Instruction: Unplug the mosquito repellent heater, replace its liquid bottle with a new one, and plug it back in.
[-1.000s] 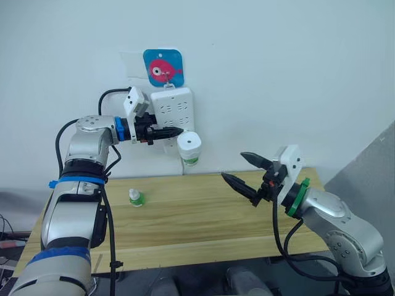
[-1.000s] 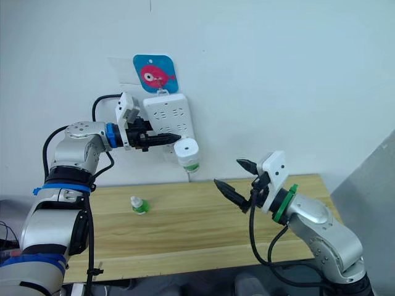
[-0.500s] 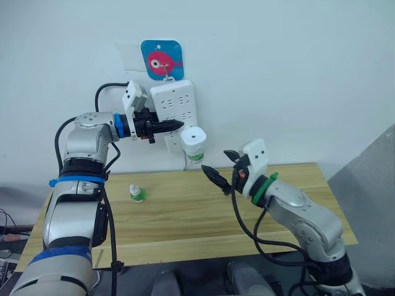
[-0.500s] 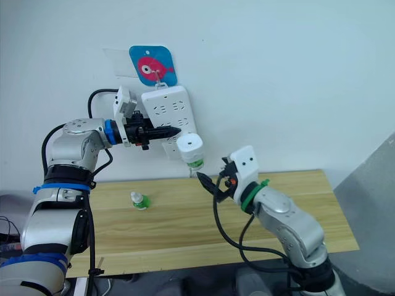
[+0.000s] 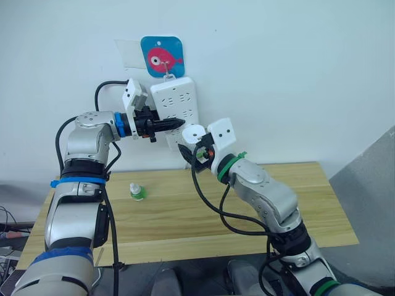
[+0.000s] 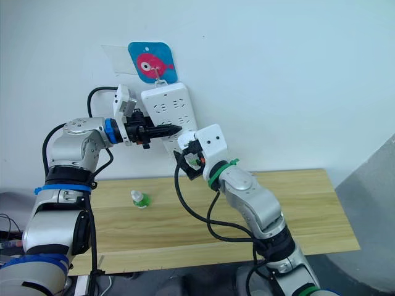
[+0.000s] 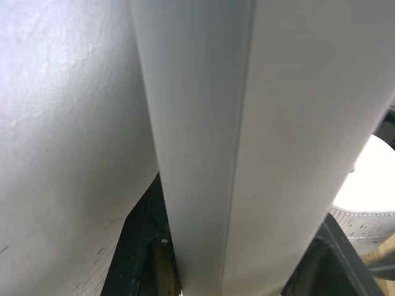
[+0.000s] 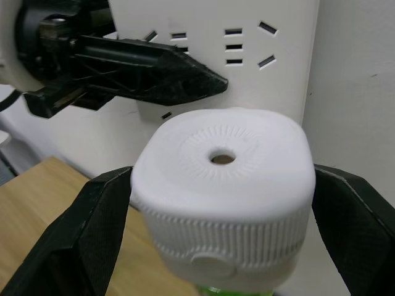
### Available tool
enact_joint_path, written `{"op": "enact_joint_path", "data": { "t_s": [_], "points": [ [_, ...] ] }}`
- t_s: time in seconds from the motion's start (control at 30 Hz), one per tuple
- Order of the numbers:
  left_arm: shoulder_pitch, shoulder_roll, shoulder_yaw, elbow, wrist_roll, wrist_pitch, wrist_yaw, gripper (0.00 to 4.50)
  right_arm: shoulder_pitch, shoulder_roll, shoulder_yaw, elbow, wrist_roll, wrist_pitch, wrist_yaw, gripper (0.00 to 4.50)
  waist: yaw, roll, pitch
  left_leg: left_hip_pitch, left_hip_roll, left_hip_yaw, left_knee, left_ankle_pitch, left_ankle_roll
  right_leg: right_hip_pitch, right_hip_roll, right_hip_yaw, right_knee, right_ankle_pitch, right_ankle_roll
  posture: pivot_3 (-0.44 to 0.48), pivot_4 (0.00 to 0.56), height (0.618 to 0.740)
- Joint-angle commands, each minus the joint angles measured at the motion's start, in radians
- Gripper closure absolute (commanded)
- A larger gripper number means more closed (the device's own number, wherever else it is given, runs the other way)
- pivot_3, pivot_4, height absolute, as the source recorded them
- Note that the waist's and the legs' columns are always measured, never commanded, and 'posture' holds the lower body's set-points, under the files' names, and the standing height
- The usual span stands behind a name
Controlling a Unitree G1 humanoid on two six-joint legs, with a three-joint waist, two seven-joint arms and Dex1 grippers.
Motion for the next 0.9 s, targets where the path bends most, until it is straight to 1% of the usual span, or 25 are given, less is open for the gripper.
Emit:
{"op": "enact_joint_path", "data": {
  "t_s": [0.03, 0.07, 0.13, 0.17, 0.2, 0.23, 0.27, 0.4, 0.6, 0.67, 0.77, 0.87, 0.9],
  "points": [
    [0.015, -0.001, 0.011, -0.008, -0.003, 0.010, 0.030, 3.15, -0.022, 0.020, -0.008, -0.009, -0.033, -0.057, 0.004, 0.00, 0.000, 0.000, 0.000, 0.000, 0.000, 0.000, 0.000, 0.000, 0.000, 0.000, 0.000, 0.000, 0.000, 0.000, 0.000, -0.204, 0.178, 0.740],
    [0.017, 0.000, 0.012, -0.009, -0.003, 0.009, 0.031, 3.15, -0.021, 0.022, -0.009, -0.007, -0.038, -0.065, 0.009, 0.00, 0.000, 0.000, 0.000, 0.000, 0.000, 0.000, 0.000, 0.000, 0.000, 0.000, 0.000, 0.000, 0.000, 0.000, 0.000, -0.204, 0.177, 0.740],
    [0.020, 0.002, 0.012, -0.009, -0.001, 0.002, 0.035, 3.15, -0.018, 0.025, -0.011, -0.007, -0.042, -0.077, 0.019, 0.39, 0.000, 0.000, 0.000, 0.000, 0.000, 0.000, 0.000, 0.000, 0.000, 0.000, 0.000, 0.000, 0.000, 0.000, 0.000, -0.202, 0.173, 0.740],
    [0.020, 0.001, 0.012, -0.008, -0.001, 0.000, 0.037, 3.15, -0.016, 0.026, -0.012, -0.007, -0.044, -0.081, 0.024, 0.61, 0.000, 0.000, 0.000, 0.000, 0.000, 0.000, 0.000, 0.000, 0.000, 0.000, 0.000, 0.000, 0.000, 0.000, 0.000, -0.202, 0.173, 0.740],
    [0.021, 0.001, 0.012, -0.008, -0.001, -0.002, 0.039, 3.15, -0.015, 0.027, -0.012, -0.007, -0.046, -0.084, 0.028, 0.94, 0.000, 0.000, 0.000, 0.000, 0.000, 0.000, 0.000, 0.000, 0.000, 0.000, 0.000, 0.000, 0.000, 0.000, 0.000, -0.203, 0.172, 0.740],
    [0.022, 0.000, 0.011, -0.008, -0.001, -0.004, 0.041, 3.15, -0.014, 0.026, -0.012, -0.009, -0.048, -0.086, 0.034, 1.41, -0.001, 0.000, 0.000, 0.000, 0.000, 0.000, 0.000, 0.000, 0.000, 0.000, 0.000, 0.000, 0.000, 0.000, 0.000, -0.203, 0.170, 0.740],
    [0.024, -0.001, 0.011, -0.008, -0.001, -0.006, 0.043, 3.15, -0.013, 0.025, -0.012, -0.011, -0.052, -0.087, 0.040, 1.48, -0.001, 0.000, 0.000, 0.000, 0.000, 0.000, 0.000, 0.000, 0.000, 0.000, 0.000, 0.000, 0.000, 0.000, 0.000, -0.204, 0.168, 0.740],
    [0.029, -0.008, 0.015, 0.004, 0.005, -0.031, 0.067, 3.15, 0.008, 0.003, -0.013, -0.050, -0.053, -0.072, 0.060, 1.48, -0.001, 0.000, 0.000, 0.000, 0.000, 0.000, 0.000, 0.000, 0.000, 0.000, 0.000, 0.000, 0.001, 0.000, 0.000, -0.203, 0.167, 0.740],
    [0.022, -0.012, 0.022, 0.049, 0.022, -0.080, 0.112, 3.15, 0.067, -0.063, -0.050, -0.190, -0.022, 0.010, 0.096, 1.48, 0.014, 0.000, 0.000, -0.002, 0.000, 0.000, 0.000, 0.000, 0.000, 0.000, 0.000, -0.001, -0.002, 0.000, 0.000, -0.209, 0.154, 0.740],
    [0.023, -0.016, 0.025, 0.061, 0.025, -0.103, 0.128, 3.15, 0.077, -0.105, -0.063, -0.241, -0.021, 0.033, 0.118, 1.48, 0.018, 0.000, 0.000, -0.003, 0.000, -0.001, -0.001, 0.000, 0.000, 0.000, 0.000, -0.001, -0.003, 0.000, 0.000, -0.210, 0.149, 0.740],
    [0.027, -0.021, 0.027, 0.075, 0.026, -0.124, 0.148, 3.15, 0.082, -0.129, -0.093, -0.291, 0.000, 0.068, 0.134, 1.48, 0.014, 0.000, 0.000, -0.005, -0.001, -0.001, -0.001, 0.001, -0.002, -0.001, 0.000, 0.002, -0.003, -0.001, 0.001, -0.215, 0.141, 0.740],
    [0.029, -0.025, 0.027, 0.084, 0.026, -0.137, 0.153, 3.15, 0.093, -0.139, -0.123, -0.323, 0.026, 0.094, 0.146, 1.48, -0.001, -0.001, -0.001, 0.000, -0.001, 0.000, 0.001, 0.001, 0.000, 0.001, 0.000, 0.003, 0.003, 0.000, 0.001, -0.218, 0.133, 0.740],
    [0.030, -0.025, 0.028, 0.087, 0.024, -0.140, 0.152, 3.15, 0.103, -0.140, -0.134, -0.333, 0.036, 0.098, 0.151, 1.48, -0.003, -0.001, -0.001, 0.001, -0.001, -0.001, 0.002, 0.001, 0.000, 0.001, 0.000, 0.004, 0.005, -0.002, 0.005, -0.219, 0.131, 0.740]
  ]
}}
